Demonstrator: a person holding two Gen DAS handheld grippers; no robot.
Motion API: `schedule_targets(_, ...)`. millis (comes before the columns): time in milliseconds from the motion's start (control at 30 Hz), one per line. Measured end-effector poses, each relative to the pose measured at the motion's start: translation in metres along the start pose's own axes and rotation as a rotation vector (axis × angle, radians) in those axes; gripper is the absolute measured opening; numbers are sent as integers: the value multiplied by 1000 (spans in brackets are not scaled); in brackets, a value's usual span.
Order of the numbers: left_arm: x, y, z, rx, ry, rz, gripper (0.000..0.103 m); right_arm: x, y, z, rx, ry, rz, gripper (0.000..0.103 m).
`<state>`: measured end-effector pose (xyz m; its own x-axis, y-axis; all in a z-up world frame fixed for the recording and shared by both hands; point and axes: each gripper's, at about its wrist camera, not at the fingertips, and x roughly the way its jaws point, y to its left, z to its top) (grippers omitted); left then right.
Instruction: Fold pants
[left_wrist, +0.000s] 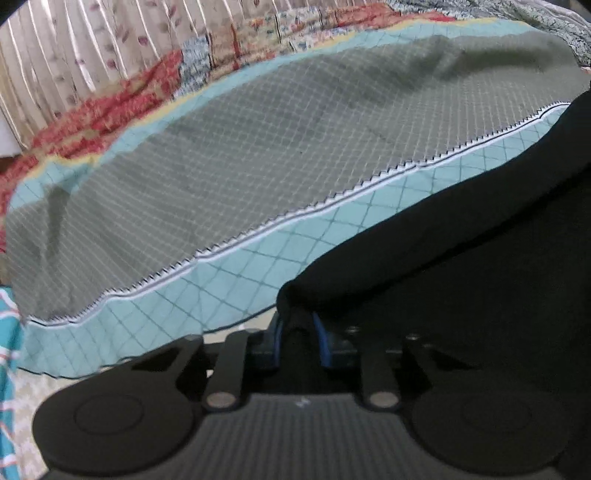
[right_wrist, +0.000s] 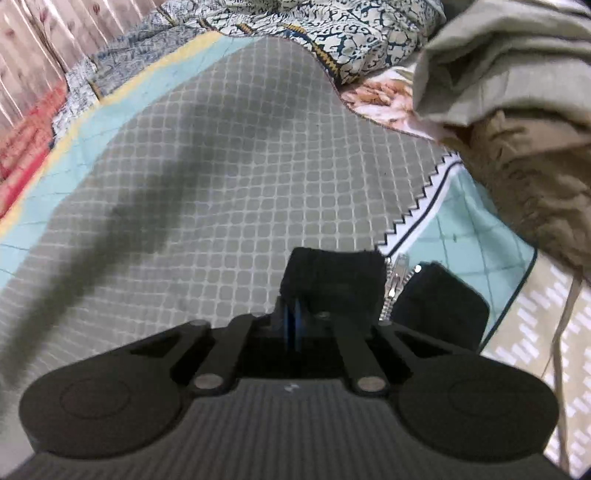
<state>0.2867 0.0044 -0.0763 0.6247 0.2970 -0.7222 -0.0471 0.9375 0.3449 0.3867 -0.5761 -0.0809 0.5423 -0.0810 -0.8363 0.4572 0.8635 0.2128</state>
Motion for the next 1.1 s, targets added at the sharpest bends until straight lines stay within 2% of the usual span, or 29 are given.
schedule_targets(100, -13, 7, 9, -31, -56, 29, 15, -31, -21, 1, 23, -58, 63, 5)
schedule_targets(267, -69, 11, 1, -75, -164, 54, 15, -112, -77, 0, 99, -137, 199, 5)
schedule_targets(400, -125, 7, -22, -61, -233, 74, 15, -190, -139, -15, 103, -205, 279, 5)
schedule_targets(567, -185, 1, -65, -59, -280, 53, 15, -267, -213, -52, 124, -246, 314, 5)
schedule_targets(700, -218, -22, -107, -40, -282, 33, 15, -287, -268, -89, 129, -233, 279, 5)
schedule_targets(833, -232, -39, -144, -69, -227, -11, 15, -289, -320, -132, 216, -192, 266, 5)
schedule_targets(1000, -233, -59, -176, -78, -177, -10, 15, -281, -354, -171, 284, -175, 212, 5)
schedule_targets(1100, -231, -64, -186, -87, -156, -10, 15, -278, -360, -177, 281, -174, 193, 6)
